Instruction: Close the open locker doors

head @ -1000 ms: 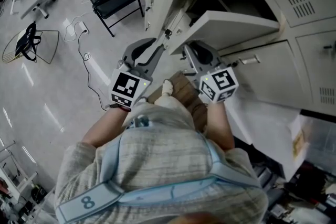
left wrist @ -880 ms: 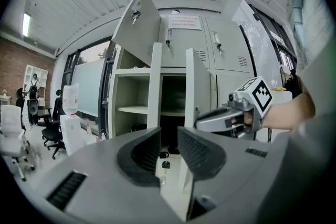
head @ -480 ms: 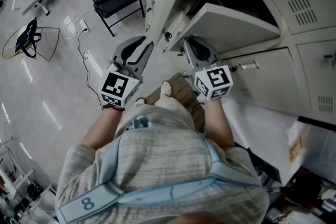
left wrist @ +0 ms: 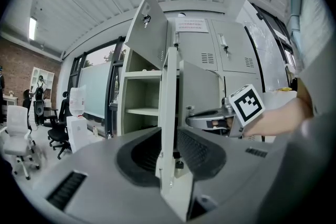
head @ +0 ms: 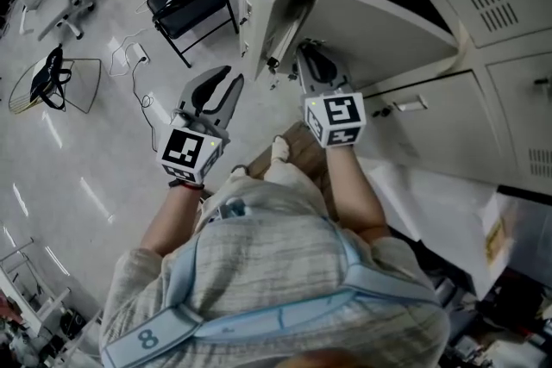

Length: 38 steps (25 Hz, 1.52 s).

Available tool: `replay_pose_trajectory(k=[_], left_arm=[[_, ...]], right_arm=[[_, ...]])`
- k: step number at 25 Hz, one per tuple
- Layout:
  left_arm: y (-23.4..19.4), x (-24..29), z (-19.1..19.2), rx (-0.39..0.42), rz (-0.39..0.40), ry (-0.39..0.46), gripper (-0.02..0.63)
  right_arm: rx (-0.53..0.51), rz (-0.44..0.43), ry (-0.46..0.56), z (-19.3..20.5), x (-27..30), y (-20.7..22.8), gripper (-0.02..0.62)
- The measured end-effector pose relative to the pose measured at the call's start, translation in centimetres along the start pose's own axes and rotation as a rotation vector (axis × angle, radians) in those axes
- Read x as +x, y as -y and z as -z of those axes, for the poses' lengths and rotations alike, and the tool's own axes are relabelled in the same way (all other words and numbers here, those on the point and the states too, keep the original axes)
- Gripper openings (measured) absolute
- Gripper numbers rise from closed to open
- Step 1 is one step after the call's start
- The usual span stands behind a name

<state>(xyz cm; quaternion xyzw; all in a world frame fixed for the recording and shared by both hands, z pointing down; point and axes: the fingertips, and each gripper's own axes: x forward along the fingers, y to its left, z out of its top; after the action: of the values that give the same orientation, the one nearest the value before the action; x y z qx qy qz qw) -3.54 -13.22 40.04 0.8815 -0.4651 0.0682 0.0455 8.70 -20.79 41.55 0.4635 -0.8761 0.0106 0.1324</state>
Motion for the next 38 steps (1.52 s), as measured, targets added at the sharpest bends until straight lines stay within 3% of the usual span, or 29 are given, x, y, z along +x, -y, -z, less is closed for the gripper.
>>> replay_pose_trajectory(k=[16, 38], left_arm=[[-0.9, 0.8, -0.1, 0.009, -0.005, -0.009, 0.094], [-1.8, 1.4, -0.1, 0.002, -0.002, -0.009, 0.094]], right_arm=[[0.04, 0.184, 0.009, -1.2, 3.9, 2.9, 0.034], [0.064, 0.334, 0.007, -1.4, 6.3, 6.3, 0.034]])
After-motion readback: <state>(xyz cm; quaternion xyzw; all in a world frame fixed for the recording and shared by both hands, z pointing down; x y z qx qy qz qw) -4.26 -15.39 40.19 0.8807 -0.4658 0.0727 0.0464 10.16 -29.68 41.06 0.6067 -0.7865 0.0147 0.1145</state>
